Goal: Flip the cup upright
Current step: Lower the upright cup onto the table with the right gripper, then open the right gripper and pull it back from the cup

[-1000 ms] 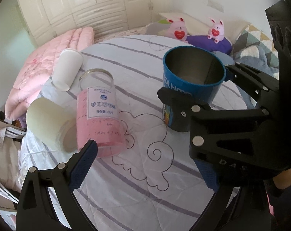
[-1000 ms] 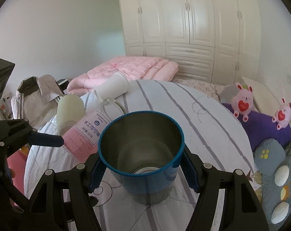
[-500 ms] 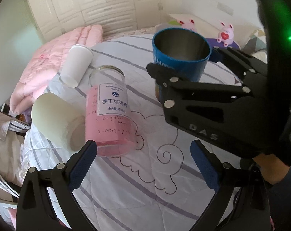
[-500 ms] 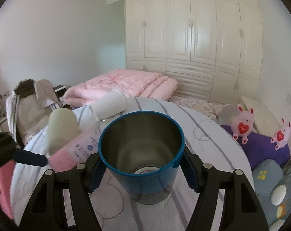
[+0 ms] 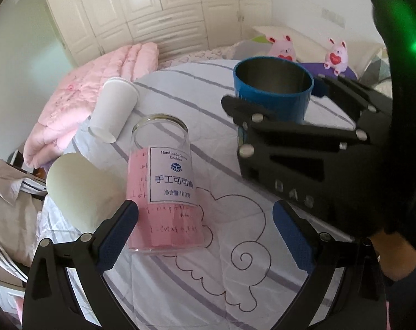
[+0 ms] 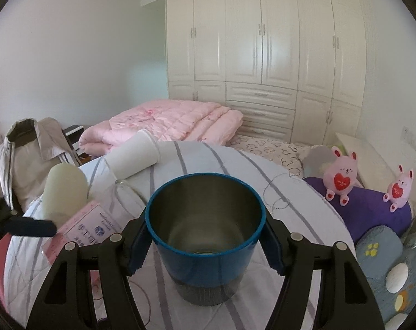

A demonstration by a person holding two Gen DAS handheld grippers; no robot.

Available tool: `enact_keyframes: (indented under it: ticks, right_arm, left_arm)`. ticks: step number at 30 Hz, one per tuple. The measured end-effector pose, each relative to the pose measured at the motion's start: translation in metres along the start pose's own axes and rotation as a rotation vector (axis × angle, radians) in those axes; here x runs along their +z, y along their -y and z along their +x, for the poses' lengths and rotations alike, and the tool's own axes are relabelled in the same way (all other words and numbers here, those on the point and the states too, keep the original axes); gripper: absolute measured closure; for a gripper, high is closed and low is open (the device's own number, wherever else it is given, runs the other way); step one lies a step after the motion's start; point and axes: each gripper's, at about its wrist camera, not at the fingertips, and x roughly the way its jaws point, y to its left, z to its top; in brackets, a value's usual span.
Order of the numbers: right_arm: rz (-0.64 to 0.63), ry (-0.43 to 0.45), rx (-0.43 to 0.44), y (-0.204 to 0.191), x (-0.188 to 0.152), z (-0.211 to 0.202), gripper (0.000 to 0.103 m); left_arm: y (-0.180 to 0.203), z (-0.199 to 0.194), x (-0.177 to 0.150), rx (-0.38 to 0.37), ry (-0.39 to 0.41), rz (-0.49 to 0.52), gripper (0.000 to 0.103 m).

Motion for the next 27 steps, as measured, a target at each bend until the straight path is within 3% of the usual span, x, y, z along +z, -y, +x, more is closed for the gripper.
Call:
enact_keyframes:
  ticks: [8, 11, 27]
  right_arm:
    - [0.063, -0.011, 0.039, 0.006, -0.002, -0.006, 0.032]
    - [0.068, -0.011, 0.039, 0.006, -0.002, -0.011, 0.023]
    - [0.065, -0.017, 0.02, 0.007, -0.006, -0.039, 0.023]
  left_arm:
    - [0.002, -0.002, -0.002, -0.007, 0.005, 0.004, 0.003]
    - [0.003, -0.006, -0.004, -0.016, 0.006, 0.002, 0.003]
    - [0.012, -0.039, -0.014, -0.046, 0.054, 0.003, 0.003]
